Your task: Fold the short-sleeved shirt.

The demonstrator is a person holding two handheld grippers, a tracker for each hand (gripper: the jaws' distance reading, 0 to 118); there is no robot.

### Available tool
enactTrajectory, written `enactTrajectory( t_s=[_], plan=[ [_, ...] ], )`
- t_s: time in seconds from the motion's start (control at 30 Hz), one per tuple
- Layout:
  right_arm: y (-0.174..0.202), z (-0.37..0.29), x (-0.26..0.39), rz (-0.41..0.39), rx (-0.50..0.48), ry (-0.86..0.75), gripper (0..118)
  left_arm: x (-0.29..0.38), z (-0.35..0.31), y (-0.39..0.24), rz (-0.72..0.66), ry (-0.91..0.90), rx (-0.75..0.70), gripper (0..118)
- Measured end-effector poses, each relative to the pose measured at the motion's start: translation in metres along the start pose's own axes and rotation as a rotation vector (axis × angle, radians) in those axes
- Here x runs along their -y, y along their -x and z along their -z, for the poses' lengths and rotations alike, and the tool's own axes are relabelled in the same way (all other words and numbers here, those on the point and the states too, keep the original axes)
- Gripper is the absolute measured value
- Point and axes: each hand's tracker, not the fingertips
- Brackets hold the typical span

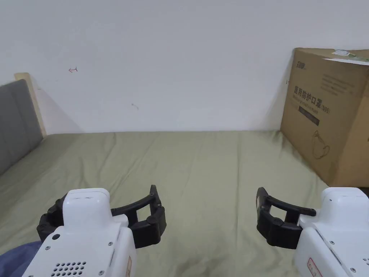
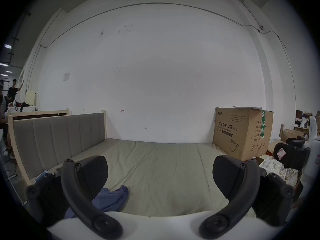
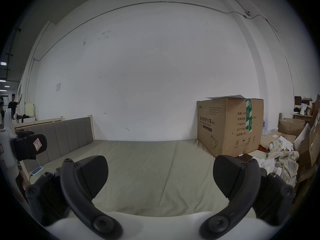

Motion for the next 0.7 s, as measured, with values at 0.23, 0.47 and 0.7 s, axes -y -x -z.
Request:
enactTrajectory(
  t_s=[0.23,0.47,0.7],
  plan=[
    [0.0001,0.0001,0.0022,0.005,0.005,0.005,118,0.0012,-0.0006,-0.0004,0.014,0.004,0.0,118],
    [0.0004,0.0002,0.0035,0.012,0.004,0.008,118,0.0023,-0.0023,0.0005,0.032,0.003,-0.004,118],
    [-0.0045,0.0,0.0021,0.091,0.0,-0.016,118,-0.0023,0.0009,-0.0092,0.122,-0.025,-0.059,118]
  ],
)
